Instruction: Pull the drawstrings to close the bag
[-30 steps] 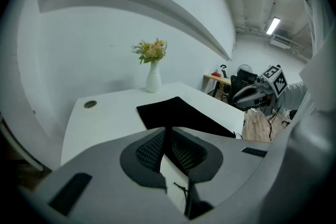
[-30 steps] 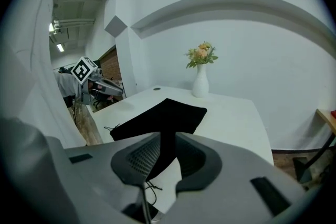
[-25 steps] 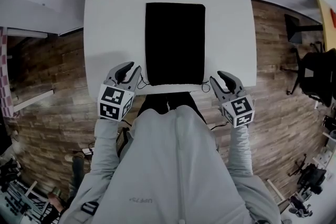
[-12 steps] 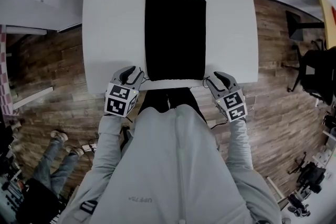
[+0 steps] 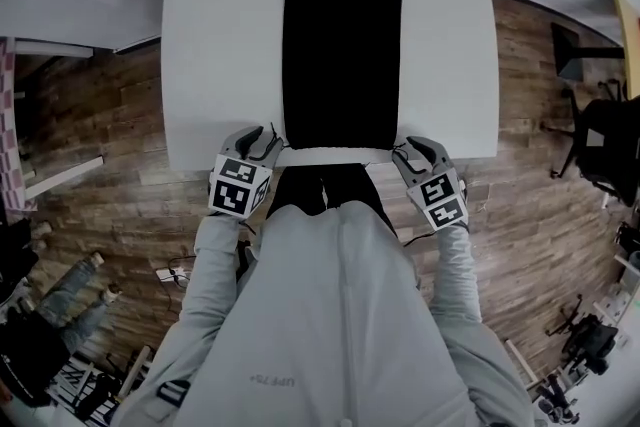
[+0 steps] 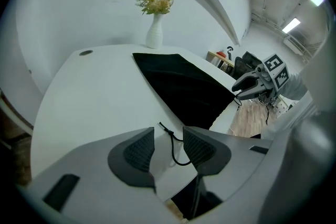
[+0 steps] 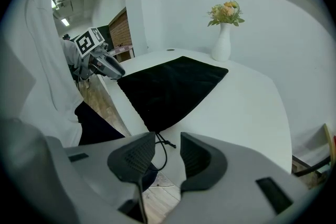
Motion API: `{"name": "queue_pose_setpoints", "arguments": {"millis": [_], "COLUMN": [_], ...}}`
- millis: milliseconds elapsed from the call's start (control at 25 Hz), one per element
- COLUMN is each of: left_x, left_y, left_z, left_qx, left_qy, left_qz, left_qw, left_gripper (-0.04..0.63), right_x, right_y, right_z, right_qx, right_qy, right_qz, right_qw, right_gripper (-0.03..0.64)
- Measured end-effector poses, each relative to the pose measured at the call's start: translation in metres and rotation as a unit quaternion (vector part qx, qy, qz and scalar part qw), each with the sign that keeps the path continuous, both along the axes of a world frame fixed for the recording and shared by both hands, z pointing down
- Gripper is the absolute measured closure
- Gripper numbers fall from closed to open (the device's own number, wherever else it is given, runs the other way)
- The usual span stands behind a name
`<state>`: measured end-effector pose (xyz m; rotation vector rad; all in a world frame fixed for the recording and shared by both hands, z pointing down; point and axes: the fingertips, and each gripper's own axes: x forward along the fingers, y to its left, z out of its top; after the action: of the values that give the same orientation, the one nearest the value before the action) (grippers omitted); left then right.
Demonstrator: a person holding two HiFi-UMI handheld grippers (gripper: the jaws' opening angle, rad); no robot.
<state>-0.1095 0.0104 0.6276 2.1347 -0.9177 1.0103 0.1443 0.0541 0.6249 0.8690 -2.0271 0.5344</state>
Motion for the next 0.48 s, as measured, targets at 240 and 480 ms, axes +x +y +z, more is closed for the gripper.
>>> {"name": "queue_pose_setpoints", "arguments": {"millis": [240, 480], "left_x": [0.004, 0.003], "left_y": [0.002, 0.004], "left_z": [0.002, 0.003], "left_qx": [-0.002, 0.000], "left_qy": [0.003, -0.004], "left_qz": [0.001, 0.001], "left_qw": [1.0000, 1.0000], "left_gripper": [0.420, 0.420], "right_x": [0.009, 0.012], "right_y": [-0.008, -0.007], "right_z": [-0.011, -0.001], "right_qx": [0.018, 0.010], "right_qy": [-0.012, 0.021], "right_qz": [0.023, -0.006], "right_qw": [1.000, 1.000], "right_gripper": [0.477, 0.477]}}
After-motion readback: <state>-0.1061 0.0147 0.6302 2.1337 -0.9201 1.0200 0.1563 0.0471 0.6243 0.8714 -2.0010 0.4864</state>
